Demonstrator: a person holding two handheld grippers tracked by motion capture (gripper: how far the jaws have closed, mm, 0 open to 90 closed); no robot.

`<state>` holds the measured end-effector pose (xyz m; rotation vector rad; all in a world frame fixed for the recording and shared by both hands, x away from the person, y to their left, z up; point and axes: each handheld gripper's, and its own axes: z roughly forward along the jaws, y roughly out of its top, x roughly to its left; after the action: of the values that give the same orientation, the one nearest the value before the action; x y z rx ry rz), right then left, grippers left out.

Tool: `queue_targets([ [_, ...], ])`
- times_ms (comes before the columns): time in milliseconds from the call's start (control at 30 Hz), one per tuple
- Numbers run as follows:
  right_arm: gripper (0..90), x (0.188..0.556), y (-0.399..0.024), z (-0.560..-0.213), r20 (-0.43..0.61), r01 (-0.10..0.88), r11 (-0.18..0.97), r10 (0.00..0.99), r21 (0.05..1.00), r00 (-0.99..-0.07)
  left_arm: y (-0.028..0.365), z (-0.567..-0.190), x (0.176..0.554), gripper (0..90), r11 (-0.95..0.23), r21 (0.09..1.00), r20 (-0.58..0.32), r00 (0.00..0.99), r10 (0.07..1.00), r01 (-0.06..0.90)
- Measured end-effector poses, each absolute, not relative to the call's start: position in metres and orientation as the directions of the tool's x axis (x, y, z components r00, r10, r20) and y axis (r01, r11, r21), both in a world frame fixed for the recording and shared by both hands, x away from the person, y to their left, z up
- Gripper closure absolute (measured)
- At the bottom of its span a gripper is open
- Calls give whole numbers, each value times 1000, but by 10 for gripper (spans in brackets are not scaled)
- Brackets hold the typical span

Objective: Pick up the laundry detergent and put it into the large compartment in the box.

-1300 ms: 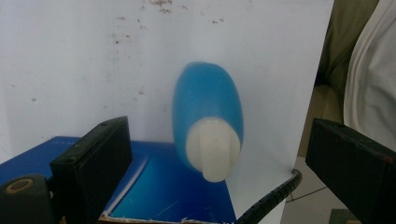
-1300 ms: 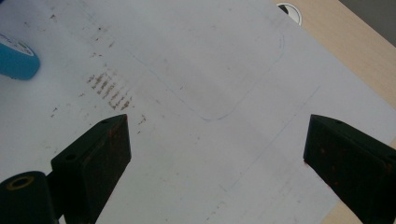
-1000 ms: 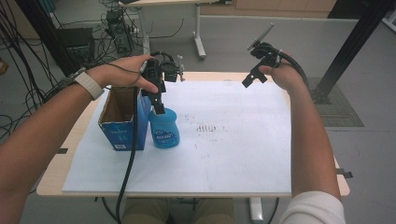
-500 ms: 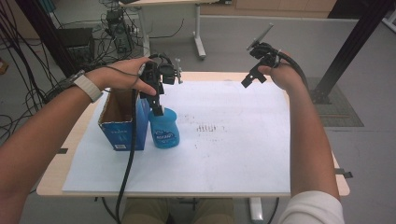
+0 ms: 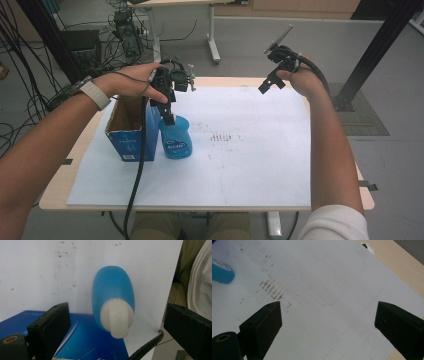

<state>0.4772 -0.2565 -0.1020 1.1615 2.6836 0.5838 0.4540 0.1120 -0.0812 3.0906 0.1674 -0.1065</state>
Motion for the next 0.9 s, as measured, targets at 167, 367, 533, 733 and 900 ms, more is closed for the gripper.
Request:
queue_targets([
  [167,73,477,-257,-102,7,665,622,728,413,-686,113,-83,454,75,-993,41,-70,992,108,111],
  [367,73,477,-257,-102,8,666,622,728,413,-685,113,-84,455,75,-993,39,-72,991,110,113],
  [533,73,477,-257,-102,7,666,621,729,413,-685,114,-84,455,75,-993,43,-72,991,111,114],
  [733,73,478,-257,-102,9,668,621,730,411,-684,114,-84,455,75,-992,44,-71,991,112,115],
  [900,73,477,-257,-102,9,666,620,729,414,-684,114,-85,454,74,-992,46,-71,991,113,116],
])
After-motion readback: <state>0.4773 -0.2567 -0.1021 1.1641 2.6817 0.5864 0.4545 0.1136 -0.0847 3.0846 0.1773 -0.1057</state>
